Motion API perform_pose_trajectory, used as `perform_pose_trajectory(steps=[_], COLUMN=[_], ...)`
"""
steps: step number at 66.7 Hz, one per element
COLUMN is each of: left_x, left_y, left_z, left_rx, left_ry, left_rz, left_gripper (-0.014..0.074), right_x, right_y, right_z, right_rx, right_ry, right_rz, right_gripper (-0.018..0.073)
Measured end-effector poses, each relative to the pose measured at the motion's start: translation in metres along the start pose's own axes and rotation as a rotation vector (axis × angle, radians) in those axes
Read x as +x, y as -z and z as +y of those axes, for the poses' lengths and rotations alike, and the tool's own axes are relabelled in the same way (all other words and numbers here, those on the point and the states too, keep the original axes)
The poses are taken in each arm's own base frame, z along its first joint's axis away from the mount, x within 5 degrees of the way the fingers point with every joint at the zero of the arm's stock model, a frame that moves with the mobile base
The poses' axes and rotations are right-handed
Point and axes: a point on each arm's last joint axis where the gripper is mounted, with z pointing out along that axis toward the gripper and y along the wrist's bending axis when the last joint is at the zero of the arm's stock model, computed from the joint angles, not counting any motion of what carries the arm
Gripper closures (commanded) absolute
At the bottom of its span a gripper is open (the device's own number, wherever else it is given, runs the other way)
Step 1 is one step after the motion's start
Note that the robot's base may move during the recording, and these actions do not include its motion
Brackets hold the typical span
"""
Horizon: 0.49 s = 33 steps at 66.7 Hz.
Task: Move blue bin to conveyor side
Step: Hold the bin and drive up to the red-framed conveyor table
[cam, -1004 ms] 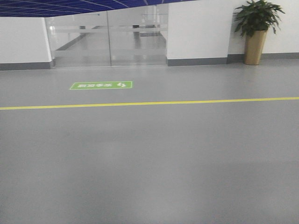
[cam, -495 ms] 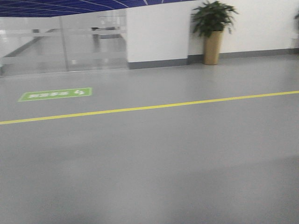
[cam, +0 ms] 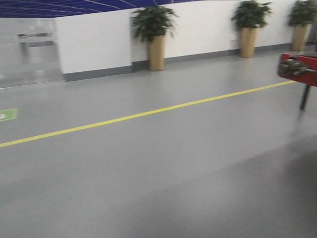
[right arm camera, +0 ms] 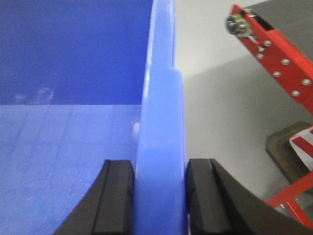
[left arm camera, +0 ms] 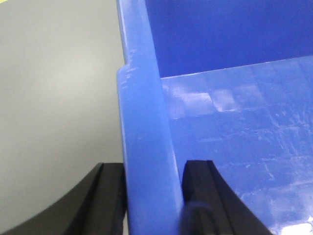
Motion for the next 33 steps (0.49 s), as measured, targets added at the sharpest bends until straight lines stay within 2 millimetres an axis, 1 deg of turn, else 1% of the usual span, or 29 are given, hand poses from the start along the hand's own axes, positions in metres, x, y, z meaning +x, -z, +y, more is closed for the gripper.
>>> perform_pose_trajectory(steps=[33], left_x=[0.0], left_y=[0.0], left_z=[-0.0002], left_rx=[0.002], left_ry=[0.0], left_rz=[0.0], left_gripper=[0.0612], right_x=[0.0], right_y=[0.0], right_z=[0.0], right_rx=[0.0], right_ry=[0.0], right_rz=[0.0], right_gripper=[0.0638])
